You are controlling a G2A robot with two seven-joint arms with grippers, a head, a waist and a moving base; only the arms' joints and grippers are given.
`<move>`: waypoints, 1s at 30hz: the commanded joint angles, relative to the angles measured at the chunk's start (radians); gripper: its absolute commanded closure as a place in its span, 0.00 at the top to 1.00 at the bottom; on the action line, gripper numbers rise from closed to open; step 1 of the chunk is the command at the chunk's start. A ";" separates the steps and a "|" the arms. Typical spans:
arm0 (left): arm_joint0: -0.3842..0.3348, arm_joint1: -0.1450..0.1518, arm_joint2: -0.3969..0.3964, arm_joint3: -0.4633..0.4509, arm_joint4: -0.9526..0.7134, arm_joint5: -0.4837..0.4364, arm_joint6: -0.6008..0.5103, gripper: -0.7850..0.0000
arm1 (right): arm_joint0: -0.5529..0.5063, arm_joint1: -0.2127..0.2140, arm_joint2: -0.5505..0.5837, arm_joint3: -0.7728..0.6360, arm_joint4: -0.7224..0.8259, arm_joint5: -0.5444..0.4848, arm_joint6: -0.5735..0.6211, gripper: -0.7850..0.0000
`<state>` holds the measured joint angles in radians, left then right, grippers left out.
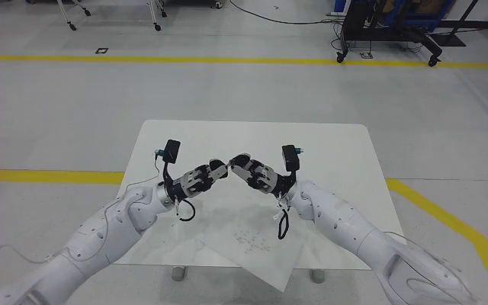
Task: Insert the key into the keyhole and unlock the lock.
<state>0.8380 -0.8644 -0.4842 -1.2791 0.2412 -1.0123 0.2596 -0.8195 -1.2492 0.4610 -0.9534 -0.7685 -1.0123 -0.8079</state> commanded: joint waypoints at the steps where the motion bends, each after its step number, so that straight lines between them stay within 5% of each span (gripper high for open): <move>1: 0.000 0.004 -0.009 0.000 0.023 0.000 0.021 0.00 | -0.001 0.000 0.002 0.000 0.001 0.000 0.000 1.00; 17: 0.017 0.003 -0.032 -0.017 0.027 0.015 -0.003 0.00 | -0.008 0.004 0.018 -0.008 -0.009 0.045 0.034 1.00; 22: 0.038 0.007 -0.077 -0.041 0.079 0.008 -0.043 0.00 | -0.033 0.050 0.095 -0.049 -0.047 0.093 0.204 1.00; 30: 0.076 0.017 -0.147 -0.107 0.207 0.044 -0.121 0.00 | -0.179 0.156 0.275 -0.301 -0.128 0.146 0.423 1.00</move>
<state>0.9090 -0.8488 -0.6222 -1.3780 0.4324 -0.9712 0.1475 -0.9748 -1.1053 0.7101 -1.2169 -0.8909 -0.8735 -0.4106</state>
